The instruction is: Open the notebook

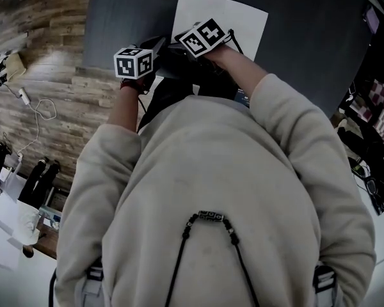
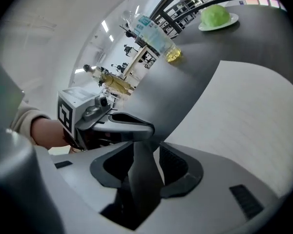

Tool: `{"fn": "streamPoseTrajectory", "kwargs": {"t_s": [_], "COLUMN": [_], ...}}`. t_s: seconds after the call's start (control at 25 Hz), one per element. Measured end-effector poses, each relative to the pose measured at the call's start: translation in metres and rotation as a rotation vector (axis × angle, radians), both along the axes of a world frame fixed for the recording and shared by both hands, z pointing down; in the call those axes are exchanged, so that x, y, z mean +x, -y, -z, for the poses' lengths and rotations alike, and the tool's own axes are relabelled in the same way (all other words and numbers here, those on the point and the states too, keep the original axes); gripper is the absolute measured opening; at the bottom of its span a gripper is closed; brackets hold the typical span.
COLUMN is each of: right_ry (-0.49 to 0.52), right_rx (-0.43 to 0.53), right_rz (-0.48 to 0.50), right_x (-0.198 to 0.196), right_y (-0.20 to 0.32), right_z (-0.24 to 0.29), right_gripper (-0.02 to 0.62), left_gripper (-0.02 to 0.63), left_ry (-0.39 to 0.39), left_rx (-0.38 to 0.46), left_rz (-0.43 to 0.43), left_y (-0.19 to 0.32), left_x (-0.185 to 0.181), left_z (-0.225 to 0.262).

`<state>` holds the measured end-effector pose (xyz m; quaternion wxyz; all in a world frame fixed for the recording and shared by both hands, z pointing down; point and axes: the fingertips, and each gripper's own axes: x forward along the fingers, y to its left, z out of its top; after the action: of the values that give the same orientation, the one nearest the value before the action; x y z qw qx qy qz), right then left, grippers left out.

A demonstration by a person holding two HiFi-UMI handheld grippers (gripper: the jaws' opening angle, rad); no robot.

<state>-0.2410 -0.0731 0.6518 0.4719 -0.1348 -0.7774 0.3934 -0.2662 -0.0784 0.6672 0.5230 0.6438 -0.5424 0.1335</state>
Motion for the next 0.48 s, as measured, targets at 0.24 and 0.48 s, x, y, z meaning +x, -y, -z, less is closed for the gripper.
{"fn": "streamPoseTrajectory", "kwargs": {"t_s": [0.24, 0.48], "right_ry": [0.032, 0.118], "right_rx": [-0.011, 0.015], "right_rz": [0.109, -0.091], "right_x": [0.003, 0.018], "right_y": [-0.017, 0.039], "right_z": [0.012, 0.061], "right_gripper": [0.018, 0.017], "left_gripper": [0.002, 0.002], "left_ry": [-0.016, -0.103], "left_rx": [0.010, 0.166], "left_rz": [-0.005, -0.132], "left_y": [-0.005, 0.035], "left_x": [0.001, 0.034], "left_z": [0.007, 0.076]}}
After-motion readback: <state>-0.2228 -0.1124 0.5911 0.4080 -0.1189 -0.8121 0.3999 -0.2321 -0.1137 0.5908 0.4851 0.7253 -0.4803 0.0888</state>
